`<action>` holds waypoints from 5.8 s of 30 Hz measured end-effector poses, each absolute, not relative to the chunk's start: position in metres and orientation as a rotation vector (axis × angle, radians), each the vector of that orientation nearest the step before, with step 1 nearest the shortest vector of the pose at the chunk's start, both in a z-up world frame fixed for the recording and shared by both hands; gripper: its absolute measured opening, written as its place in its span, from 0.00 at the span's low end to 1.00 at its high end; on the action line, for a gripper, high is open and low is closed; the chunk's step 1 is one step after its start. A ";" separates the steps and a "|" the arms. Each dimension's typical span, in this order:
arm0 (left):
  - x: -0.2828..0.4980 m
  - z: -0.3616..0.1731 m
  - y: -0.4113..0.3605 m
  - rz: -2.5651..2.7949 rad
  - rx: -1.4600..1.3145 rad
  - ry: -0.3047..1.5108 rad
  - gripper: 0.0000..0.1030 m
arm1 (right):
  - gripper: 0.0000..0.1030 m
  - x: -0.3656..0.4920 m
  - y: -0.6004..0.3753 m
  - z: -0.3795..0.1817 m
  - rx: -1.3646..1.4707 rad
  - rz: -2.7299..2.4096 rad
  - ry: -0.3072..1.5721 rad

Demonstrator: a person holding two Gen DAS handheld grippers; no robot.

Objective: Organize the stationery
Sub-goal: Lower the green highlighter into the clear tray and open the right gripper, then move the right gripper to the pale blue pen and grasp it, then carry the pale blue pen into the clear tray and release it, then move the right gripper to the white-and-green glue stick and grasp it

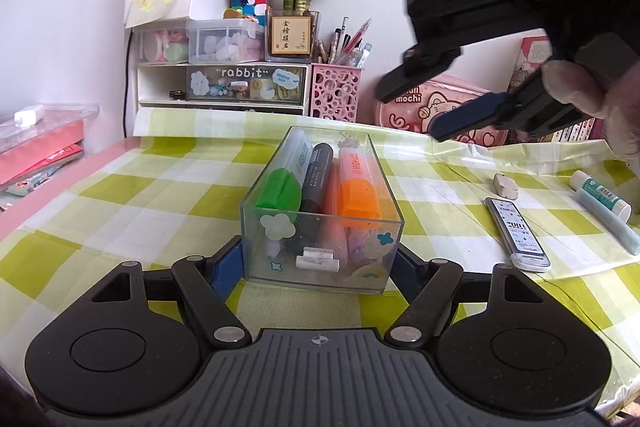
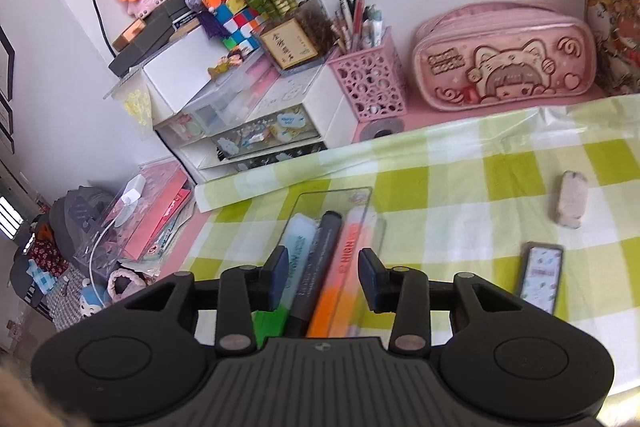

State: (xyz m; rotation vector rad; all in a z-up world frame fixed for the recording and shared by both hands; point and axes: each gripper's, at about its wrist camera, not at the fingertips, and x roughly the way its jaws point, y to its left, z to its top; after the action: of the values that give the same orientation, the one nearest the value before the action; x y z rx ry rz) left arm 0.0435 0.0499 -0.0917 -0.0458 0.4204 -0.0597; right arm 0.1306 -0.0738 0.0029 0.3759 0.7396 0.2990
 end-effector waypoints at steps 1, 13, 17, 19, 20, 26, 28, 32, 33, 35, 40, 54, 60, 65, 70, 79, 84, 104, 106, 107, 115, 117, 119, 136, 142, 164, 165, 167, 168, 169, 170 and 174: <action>0.043 -0.092 0.050 -0.059 -0.046 0.420 0.72 | 0.47 0.127 -0.083 0.005 0.365 0.273 0.723; 0.041 -0.092 0.049 -0.051 -0.049 0.416 0.72 | 0.55 0.084 -0.207 -0.006 0.201 -0.041 0.669; 0.041 -0.091 0.049 -0.049 -0.050 0.417 0.72 | 0.54 0.075 -0.240 -0.019 0.265 -0.086 0.693; 0.041 -0.091 0.049 -0.048 -0.050 0.417 0.72 | 0.50 0.072 -0.250 -0.024 0.288 -0.100 0.704; 0.041 -0.091 0.049 -0.048 -0.049 0.417 0.72 | 0.48 0.072 -0.252 -0.026 0.294 -0.108 0.708; 0.041 -0.091 0.049 -0.049 -0.050 0.417 0.72 | 0.36 0.079 -0.255 -0.036 0.261 -0.159 0.729; 0.041 -0.091 0.049 -0.049 -0.050 0.417 0.72 | 0.31 0.082 -0.252 -0.039 0.218 -0.184 0.741; 0.042 -0.091 0.049 -0.051 -0.052 0.417 0.72 | 0.23 0.088 -0.248 -0.051 0.129 -0.237 0.761; 0.042 -0.091 0.049 -0.051 -0.051 0.416 0.72 | 0.22 0.088 -0.246 -0.053 0.114 -0.243 0.754; 0.042 -0.091 0.050 -0.054 -0.054 0.416 0.72 | 0.20 0.089 -0.243 -0.055 0.103 -0.259 0.749; 0.042 -0.091 0.052 -0.058 -0.057 0.413 0.72 | 0.20 0.085 -0.235 -0.057 0.183 -0.249 0.724; 0.041 -0.092 0.053 -0.064 -0.060 0.409 0.72 | 0.20 0.097 -0.180 -0.035 0.624 0.091 0.711; 0.041 -0.092 0.053 -0.068 -0.063 0.407 0.72 | 0.20 0.119 -0.136 -0.032 0.744 0.235 0.772; 0.040 -0.091 0.054 -0.077 -0.068 0.406 0.72 | 0.20 0.131 -0.110 -0.029 0.780 0.277 0.803; 0.041 -0.091 0.054 -0.079 -0.071 0.406 0.72 | 0.20 0.141 -0.091 -0.029 0.773 0.270 0.810; 0.041 -0.092 0.053 -0.079 -0.071 0.406 0.72 | 0.20 0.151 -0.078 -0.034 0.730 0.235 0.808; 0.041 -0.092 0.053 -0.079 -0.071 0.406 0.72 | 0.20 0.151 -0.079 -0.034 0.741 0.235 0.807; 0.041 -0.092 0.054 -0.079 -0.071 0.406 0.72 | 0.31 0.146 -0.087 -0.035 0.757 0.248 0.813; 0.041 -0.092 0.053 -0.080 -0.071 0.406 0.72 | 0.33 0.142 -0.093 -0.033 0.760 0.249 0.803; 0.041 -0.092 0.054 -0.080 -0.071 0.406 0.72 | 0.36 0.140 -0.098 -0.031 0.756 0.248 0.795; 0.041 -0.092 0.053 -0.079 -0.072 0.406 0.72 | 0.61 0.097 -0.159 -0.019 0.560 0.073 0.678; 0.041 -0.092 0.053 -0.079 -0.071 0.406 0.72 | 0.62 0.089 -0.175 -0.019 0.491 0.001 0.662; 0.041 -0.092 0.054 -0.080 -0.072 0.406 0.72 | 0.63 0.084 -0.189 -0.020 0.451 -0.060 0.655; 0.041 -0.092 0.053 -0.080 -0.072 0.406 0.72 | 0.65 0.087 -0.151 -0.051 0.305 0.008 0.770; 0.041 -0.091 0.053 -0.079 -0.071 0.406 0.72 | 0.69 0.087 -0.117 -0.055 0.152 0.048 0.759; 0.041 -0.092 0.053 -0.079 -0.071 0.406 0.72 | 0.68 0.106 -0.235 -0.024 -0.006 -0.389 0.625; 0.041 -0.092 0.053 -0.079 -0.071 0.406 0.72 | 0.68 0.109 -0.243 -0.027 0.005 -0.410 0.646; 0.041 -0.092 0.053 -0.079 -0.071 0.406 0.72 | 0.68 0.112 -0.257 -0.035 0.035 -0.426 0.692; 0.041 -0.092 0.053 -0.079 -0.071 0.406 0.72 | 0.66 0.113 -0.261 -0.040 0.046 -0.424 0.708; 0.041 -0.092 0.053 -0.079 -0.071 0.406 0.72 | 0.63 0.113 -0.263 -0.043 0.054 -0.426 0.719; 0.041 -0.092 0.053 -0.079 -0.071 0.406 0.72 | 0.56 0.113 -0.265 -0.047 0.062 -0.429 0.729; 0.041 -0.092 0.053 -0.080 -0.071 0.406 0.72 | 0.37 0.110 -0.272 -0.058 0.154 -0.418 0.744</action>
State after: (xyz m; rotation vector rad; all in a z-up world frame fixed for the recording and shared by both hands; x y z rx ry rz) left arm 0.0412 0.0533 -0.0916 -0.0711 0.4056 -0.0797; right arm 0.1097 -0.2724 -0.0584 0.1544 0.7442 -0.4183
